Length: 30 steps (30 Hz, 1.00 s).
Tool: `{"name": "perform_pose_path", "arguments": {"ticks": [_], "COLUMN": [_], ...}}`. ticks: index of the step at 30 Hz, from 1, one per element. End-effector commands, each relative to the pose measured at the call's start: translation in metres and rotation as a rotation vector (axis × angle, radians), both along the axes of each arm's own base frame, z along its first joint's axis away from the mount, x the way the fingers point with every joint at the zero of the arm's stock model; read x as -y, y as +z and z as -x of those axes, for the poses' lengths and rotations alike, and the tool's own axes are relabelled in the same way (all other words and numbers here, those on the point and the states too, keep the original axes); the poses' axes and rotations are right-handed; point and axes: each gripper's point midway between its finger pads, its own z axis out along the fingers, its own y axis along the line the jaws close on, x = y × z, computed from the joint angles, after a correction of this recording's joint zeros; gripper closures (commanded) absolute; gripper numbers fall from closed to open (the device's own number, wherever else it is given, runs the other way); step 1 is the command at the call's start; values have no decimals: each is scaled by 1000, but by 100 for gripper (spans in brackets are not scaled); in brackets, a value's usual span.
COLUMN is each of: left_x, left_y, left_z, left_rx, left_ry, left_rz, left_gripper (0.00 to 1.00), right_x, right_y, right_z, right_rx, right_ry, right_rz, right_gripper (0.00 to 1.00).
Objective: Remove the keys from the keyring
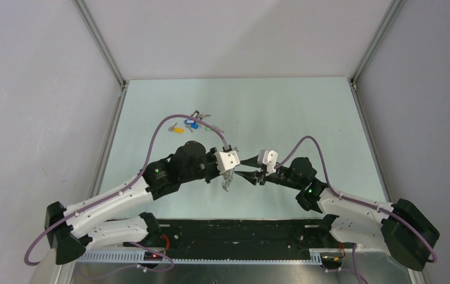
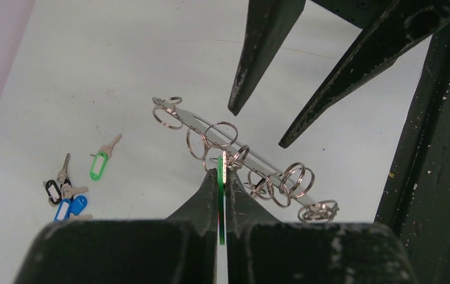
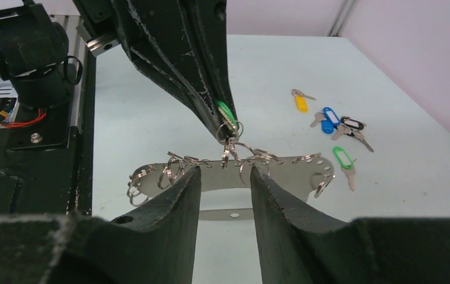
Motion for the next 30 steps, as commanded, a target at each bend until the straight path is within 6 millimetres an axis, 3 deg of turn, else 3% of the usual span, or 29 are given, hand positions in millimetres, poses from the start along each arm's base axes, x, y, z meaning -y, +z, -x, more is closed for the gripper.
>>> {"name": "perform_pose_path", "arguments": {"ticks": [1,5,21,25,28,30], "left_x": [8,8,14,16,12,8], "left_y": [33,32,36,36,36,36], "left_z": [2,2,18,23,17,11], "left_rx": [61,59,43,39,59,73], "left_ry": [-39,-43,-136,-165,-135,-93], "left_rz": [76,76,106,112,100,90], "left_gripper": [100,100,100,100,100,100], "right_x": [-8,-12,-15,-15,-13,-10], "right_y": [6,4,7,9,11,12], "right_z": [7,9,11,10,8,9], "right_rx": [48,51,59,57,64,70], "right_ry": [57,79,86,79,66,58], "right_rz": [-25,-26,-39,-48,-48,-50], "right_gripper": [61,68,75,83,100,100]}}
